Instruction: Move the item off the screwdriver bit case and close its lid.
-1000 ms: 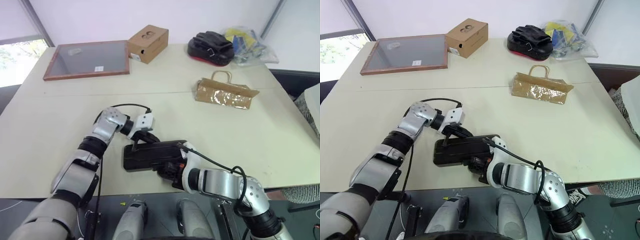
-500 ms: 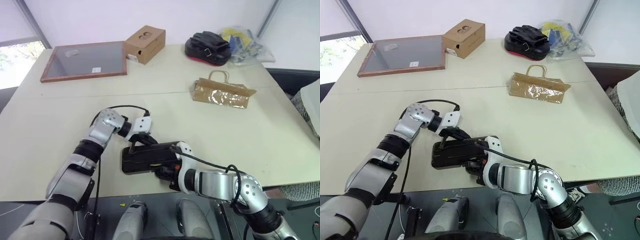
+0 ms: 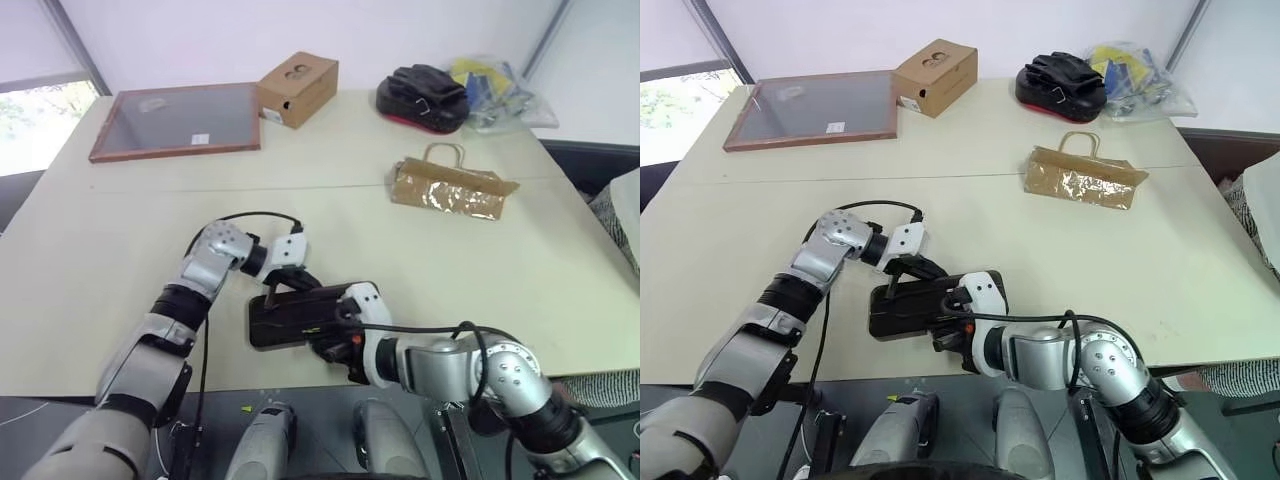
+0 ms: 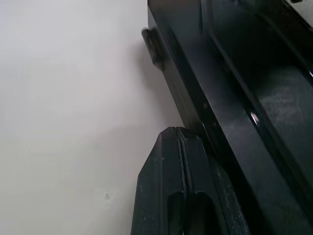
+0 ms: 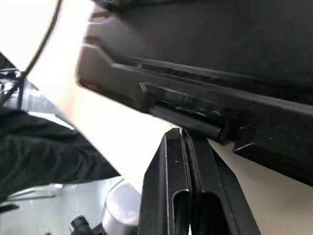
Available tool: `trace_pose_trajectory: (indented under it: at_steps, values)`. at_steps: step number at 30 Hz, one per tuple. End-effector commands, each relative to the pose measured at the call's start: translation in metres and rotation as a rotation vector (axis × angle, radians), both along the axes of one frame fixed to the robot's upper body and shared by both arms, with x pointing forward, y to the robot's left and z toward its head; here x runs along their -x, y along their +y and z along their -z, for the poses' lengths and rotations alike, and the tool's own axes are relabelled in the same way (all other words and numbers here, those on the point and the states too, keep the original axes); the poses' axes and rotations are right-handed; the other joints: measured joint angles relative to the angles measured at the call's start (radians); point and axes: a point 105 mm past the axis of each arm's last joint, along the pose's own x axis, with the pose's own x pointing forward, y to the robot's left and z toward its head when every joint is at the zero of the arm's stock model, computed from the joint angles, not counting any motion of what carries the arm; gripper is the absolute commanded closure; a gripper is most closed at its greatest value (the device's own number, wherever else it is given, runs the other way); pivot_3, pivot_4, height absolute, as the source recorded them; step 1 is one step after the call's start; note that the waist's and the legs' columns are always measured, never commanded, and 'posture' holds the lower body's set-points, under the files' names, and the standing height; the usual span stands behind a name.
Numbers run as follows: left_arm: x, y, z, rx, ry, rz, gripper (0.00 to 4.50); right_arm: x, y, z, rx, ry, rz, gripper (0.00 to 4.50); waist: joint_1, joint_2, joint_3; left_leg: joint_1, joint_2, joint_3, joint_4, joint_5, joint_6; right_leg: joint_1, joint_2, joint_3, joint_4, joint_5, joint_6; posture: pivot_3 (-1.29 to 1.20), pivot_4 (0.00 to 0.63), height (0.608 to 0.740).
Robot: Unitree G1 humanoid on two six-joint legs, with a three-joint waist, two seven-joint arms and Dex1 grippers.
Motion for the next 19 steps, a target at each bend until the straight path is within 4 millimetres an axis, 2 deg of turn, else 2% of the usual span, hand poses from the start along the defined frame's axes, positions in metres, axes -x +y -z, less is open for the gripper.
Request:
trace_pose_trajectory:
  at_steps: [1, 5, 7, 11, 13, 15, 19]
  values:
    - [-0.022, 0.012, -0.006, 0.02, -0.089, -0.129, 4.5, 0.015, -0.004, -0.026, -0.065, -0.037, -0.112, 4.46, 0.005, 0.0, 0.0, 0.0, 0.0, 0.0, 0.001, 0.0, 0.0, 0.0, 0.0, 0.0, 0.0, 0.0, 0.0, 0.0, 0.15, 0.74]
    - [-0.038, 0.031, -0.024, 0.076, -0.141, -0.244, 4.5, 0.017, -0.027, -0.045, -0.053, -0.096, -0.16, 4.46, 0.0, -0.001, 0.001, 0.0, 0.0, 0.0, 0.001, -0.001, 0.001, 0.001, 0.0, 0.0, -0.001, -0.001, 0.001, 0.0, 0.15, 0.74]
    - [-0.04, 0.04, -0.039, 0.144, -0.135, -0.306, 4.5, 0.009, -0.042, -0.06, -0.031, -0.182, -0.167, 4.46, 0.001, -0.001, 0.001, -0.001, 0.0, 0.0, 0.001, -0.001, 0.001, 0.0, 0.0, -0.001, 0.0, -0.001, 0.001, 0.0, 0.15, 0.74]
    - [-0.032, 0.05, -0.059, 0.238, -0.106, -0.369, 4.5, -0.012, -0.066, -0.081, 0.014, -0.327, -0.122, 4.46, 0.003, -0.001, 0.001, -0.001, 0.0, 0.0, 0.001, -0.001, 0.002, -0.001, 0.0, -0.001, -0.001, -0.001, 0.001, 0.0, 0.15, 0.74]
    - [-0.022, 0.055, -0.07, 0.295, -0.077, -0.402, 4.5, -0.022, -0.078, -0.095, 0.031, -0.413, -0.112, 4.46, 0.004, -0.001, 0.001, -0.002, 0.0, 0.0, 0.001, -0.001, 0.002, -0.001, 0.0, 0.0, -0.001, -0.001, 0.001, 0.0, 0.15, 0.74]
    - [0.001, 0.058, -0.081, 0.36, -0.026, -0.426, 4.5, -0.025, -0.085, -0.105, 0.032, -0.465, -0.127, 4.46, 0.002, -0.001, 0.001, -0.002, 0.0, 0.0, 0.001, -0.001, 0.002, -0.001, 0.0, 0.0, -0.001, -0.001, 0.001, 0.0, 0.15, 0.74]
    - [0.061, 0.061, -0.08, 0.395, 0.114, -0.457, 4.5, -0.028, -0.09, -0.114, 0.035, -0.523, -0.187, 4.46, -0.003, -0.001, 0.001, -0.001, 0.001, 0.0, -0.001, -0.002, 0.003, -0.003, -0.001, 0.001, -0.001, -0.001, 0.001, 0.0, 0.15, 0.74]
